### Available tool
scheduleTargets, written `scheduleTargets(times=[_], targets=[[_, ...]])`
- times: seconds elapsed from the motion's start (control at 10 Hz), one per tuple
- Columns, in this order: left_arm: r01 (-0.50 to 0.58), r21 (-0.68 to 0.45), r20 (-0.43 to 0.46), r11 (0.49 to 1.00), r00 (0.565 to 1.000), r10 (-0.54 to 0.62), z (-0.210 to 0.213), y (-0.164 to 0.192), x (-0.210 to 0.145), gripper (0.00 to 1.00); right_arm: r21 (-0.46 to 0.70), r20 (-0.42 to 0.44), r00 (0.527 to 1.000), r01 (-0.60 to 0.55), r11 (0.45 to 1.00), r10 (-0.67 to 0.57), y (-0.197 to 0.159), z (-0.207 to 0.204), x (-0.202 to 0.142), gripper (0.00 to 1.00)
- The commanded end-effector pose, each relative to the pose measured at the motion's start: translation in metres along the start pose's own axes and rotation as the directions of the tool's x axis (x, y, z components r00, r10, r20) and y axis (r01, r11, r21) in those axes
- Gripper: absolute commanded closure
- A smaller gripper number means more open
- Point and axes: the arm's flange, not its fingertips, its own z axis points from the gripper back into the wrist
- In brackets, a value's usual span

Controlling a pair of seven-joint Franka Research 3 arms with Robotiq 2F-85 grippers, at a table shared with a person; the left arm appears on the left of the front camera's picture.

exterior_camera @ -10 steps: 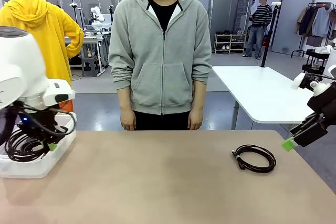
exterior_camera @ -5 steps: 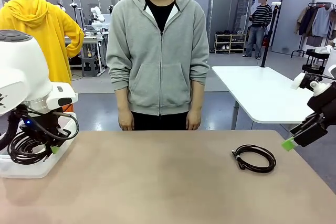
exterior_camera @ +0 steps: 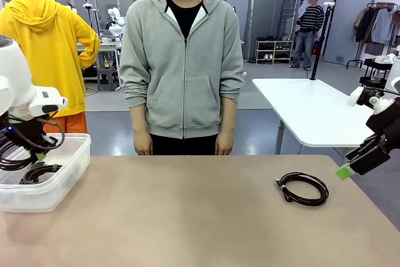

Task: Organize and store the cables.
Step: Place the USB Extension Cable into the Organizing box.

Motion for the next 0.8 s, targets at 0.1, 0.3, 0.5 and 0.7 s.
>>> scheduleTargets(times=[0.1,0.3,0.5,0.7], targets=[[-0.004,-0.003,-0.071,1.000,0.997,0.004,-0.050,0.005,0.052,0.83,-0.010,0.004,1.000,0.025,1.000,-0.025,0.000,0.000,0.003,0.00],[-0.062,0.029,-0.121,0.998,0.991,0.065,-0.082,0.009,0.065,0.83,-0.010,0.004,1.000,0.025,1.000,-0.025,0.000,0.000,0.003,0.00],[-0.079,0.005,-0.137,0.997,0.987,0.079,-0.096,0.012,0.067,0.80,-0.010,0.004,1.000,0.025,1.000,-0.025,0.000,0.000,0.003,0.00],[-0.106,-0.026,-0.143,0.994,0.985,0.101,-0.097,0.015,0.067,0.40,-0.010,0.004,1.000,0.025,1.000,-0.025,0.000,0.000,0.003,0.00]])
